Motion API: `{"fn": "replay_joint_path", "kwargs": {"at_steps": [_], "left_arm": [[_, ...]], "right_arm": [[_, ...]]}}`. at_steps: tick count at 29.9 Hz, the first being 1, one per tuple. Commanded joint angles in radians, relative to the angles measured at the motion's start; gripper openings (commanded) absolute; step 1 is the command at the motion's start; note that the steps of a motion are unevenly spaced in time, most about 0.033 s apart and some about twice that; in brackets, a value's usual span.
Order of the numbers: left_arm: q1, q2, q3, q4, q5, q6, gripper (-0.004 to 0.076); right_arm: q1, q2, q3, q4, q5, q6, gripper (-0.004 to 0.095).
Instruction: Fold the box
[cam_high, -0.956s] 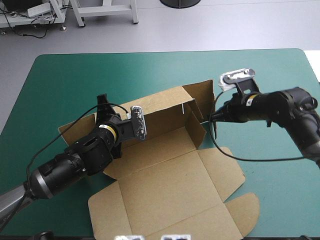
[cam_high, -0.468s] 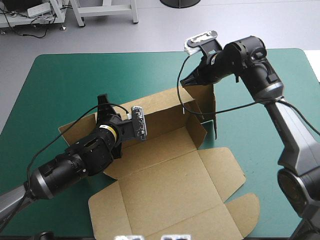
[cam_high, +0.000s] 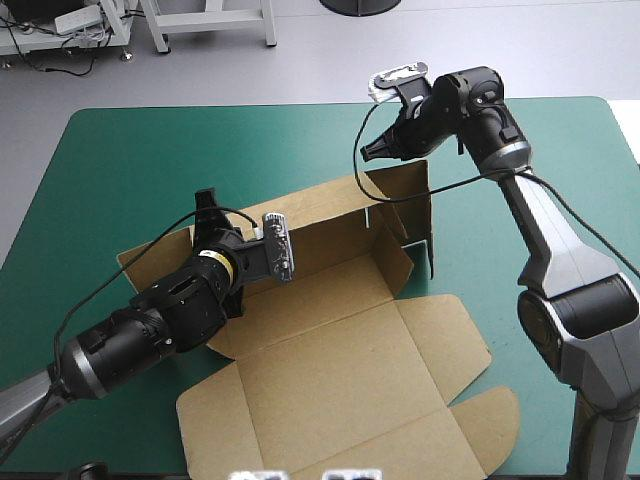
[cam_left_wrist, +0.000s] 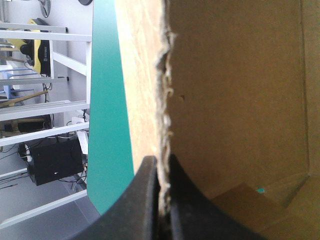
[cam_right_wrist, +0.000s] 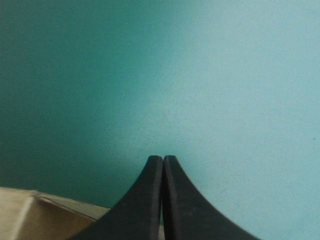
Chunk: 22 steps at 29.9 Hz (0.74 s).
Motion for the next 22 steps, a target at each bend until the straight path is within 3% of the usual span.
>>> {"fn": "replay_joint_path", "kwargs": {"at_steps": [1, 8, 17, 22], "left_arm": [[-0.011, -0.022, -0.02, -0.012, -0.03, -0.009, -0.0006], [-0.011, -0.022, -0.02, -0.012, -0.03, -0.009, -0.0006], [-0.011, -0.022, -0.02, -0.012, -0.028, -0.031, -0.0006], [-0.011, -0.022, -0.02, -0.009, -0.039, -0.047, -0.0006]], "right_arm": [[-0.021, -0.045, -0.031, 0.014, 0.018, -0.014, -0.0004], [-0.037, -0.077, -0.016, 0.109, 0.054, -0.019, -0.0006], [-0.053, -0.169, 0.168, 0.125, 0.054, -0.039, -0.0006], [-0.084, -0.25, 0.295, 0.206, 0.019, -0.08, -0.0005]]}}
